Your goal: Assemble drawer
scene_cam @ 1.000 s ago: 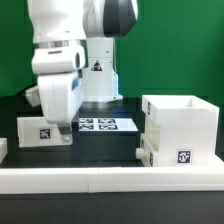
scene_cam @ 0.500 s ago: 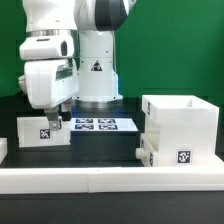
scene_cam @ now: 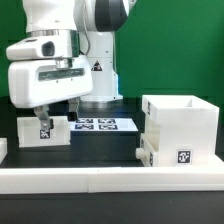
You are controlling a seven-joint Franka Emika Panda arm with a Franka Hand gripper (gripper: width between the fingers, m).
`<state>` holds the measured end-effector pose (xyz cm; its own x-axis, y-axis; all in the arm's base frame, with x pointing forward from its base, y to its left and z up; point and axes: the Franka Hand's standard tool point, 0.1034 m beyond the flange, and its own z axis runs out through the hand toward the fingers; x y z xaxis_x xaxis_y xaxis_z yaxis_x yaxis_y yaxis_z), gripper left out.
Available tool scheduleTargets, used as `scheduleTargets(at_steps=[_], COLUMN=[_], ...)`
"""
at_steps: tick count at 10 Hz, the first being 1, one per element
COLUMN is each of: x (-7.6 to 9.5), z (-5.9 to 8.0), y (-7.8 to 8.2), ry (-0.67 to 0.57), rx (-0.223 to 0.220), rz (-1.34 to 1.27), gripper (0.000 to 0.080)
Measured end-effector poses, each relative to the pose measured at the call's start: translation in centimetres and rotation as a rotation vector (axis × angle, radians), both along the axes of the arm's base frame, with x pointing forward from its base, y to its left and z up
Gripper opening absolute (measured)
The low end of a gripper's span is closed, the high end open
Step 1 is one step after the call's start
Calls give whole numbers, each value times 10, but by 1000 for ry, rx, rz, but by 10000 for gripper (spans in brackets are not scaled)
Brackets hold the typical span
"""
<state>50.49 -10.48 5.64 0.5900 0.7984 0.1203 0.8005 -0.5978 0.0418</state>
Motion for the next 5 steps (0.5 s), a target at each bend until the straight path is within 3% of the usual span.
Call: scheduleTargets(at_steps=[3, 5], x=[-22, -36], z=[-3, 3], y=[-3, -6], ry=[17, 30], rx=[25, 37], rz=[-214, -350], gripper=[649, 649])
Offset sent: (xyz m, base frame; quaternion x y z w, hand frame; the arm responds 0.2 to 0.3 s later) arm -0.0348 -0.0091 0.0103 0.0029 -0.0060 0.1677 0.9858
